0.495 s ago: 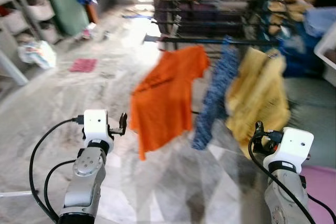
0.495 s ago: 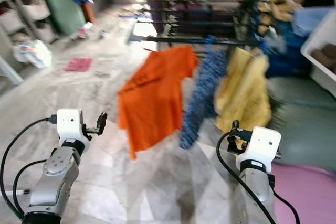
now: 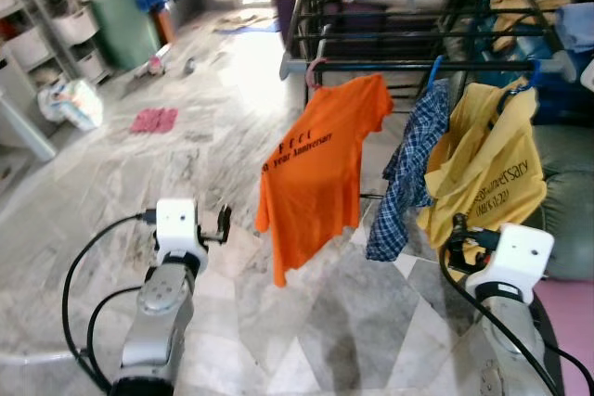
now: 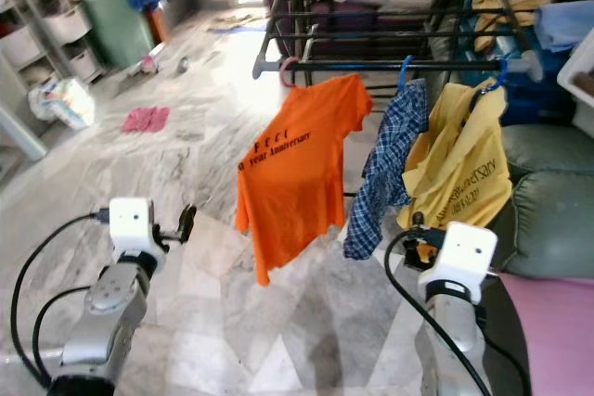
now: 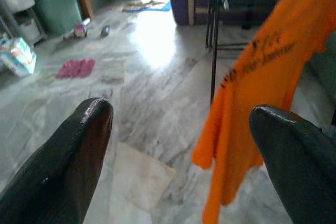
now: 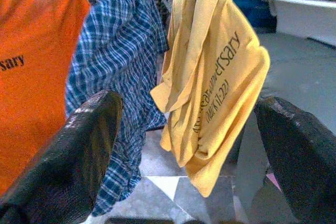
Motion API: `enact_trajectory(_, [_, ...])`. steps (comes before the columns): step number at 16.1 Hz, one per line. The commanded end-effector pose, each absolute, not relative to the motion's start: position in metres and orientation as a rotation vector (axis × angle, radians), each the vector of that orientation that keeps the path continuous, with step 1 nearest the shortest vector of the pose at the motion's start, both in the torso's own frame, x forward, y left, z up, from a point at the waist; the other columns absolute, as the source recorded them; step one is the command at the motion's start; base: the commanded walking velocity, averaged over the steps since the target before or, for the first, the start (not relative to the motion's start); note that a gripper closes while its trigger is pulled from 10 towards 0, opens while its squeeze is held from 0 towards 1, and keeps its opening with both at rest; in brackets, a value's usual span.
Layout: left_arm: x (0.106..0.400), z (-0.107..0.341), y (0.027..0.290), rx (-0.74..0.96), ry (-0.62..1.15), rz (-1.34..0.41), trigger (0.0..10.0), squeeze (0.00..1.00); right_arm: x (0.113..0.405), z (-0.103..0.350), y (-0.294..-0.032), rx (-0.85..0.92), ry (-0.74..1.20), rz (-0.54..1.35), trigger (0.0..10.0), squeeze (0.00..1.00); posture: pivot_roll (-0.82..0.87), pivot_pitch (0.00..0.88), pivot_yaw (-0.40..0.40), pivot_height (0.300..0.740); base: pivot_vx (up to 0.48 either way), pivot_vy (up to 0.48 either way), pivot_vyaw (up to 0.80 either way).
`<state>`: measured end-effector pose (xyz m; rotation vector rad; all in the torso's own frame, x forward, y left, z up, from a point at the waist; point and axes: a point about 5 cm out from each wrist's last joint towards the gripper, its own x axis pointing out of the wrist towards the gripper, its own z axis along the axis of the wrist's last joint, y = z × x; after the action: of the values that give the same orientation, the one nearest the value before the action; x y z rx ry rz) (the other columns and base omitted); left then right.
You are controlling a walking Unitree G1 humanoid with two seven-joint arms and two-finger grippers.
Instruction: Hang hanger
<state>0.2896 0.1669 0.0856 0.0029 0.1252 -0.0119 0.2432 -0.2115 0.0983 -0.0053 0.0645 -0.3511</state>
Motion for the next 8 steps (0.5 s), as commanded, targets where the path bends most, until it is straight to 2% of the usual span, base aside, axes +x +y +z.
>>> enact_trajectory(1, [0.2884,0.0844,0.1759,0.015,0.133,0.010,10.0,0.00,0.2458,0.0995,-0.2059,0.012,0.055,-0.340,10.0,0.00,-0.04,0.046,0.059,0.740,0.000,0.480,-0.44])
enact_trajectory(5, [0.2868,0.0820,0.1742,0.013,0.142,-0.002,10.0,0.00,0.2457,0.0995,-0.2073,0.009,0.054,-0.345,10.0,0.00,-0.04,0.049,0.056,0.740,0.000,0.480,-0.49])
enact_trajectory(8, [0.2864,0.0812,0.1710,0.003,0.143,-0.019,10.0,0.00,0.2465,0.1004,-0.2091,0.002,0.052,-0.351,10.0,0.00,-0.04,0.052,0.052,0.740,0.000,0.480,-0.80])
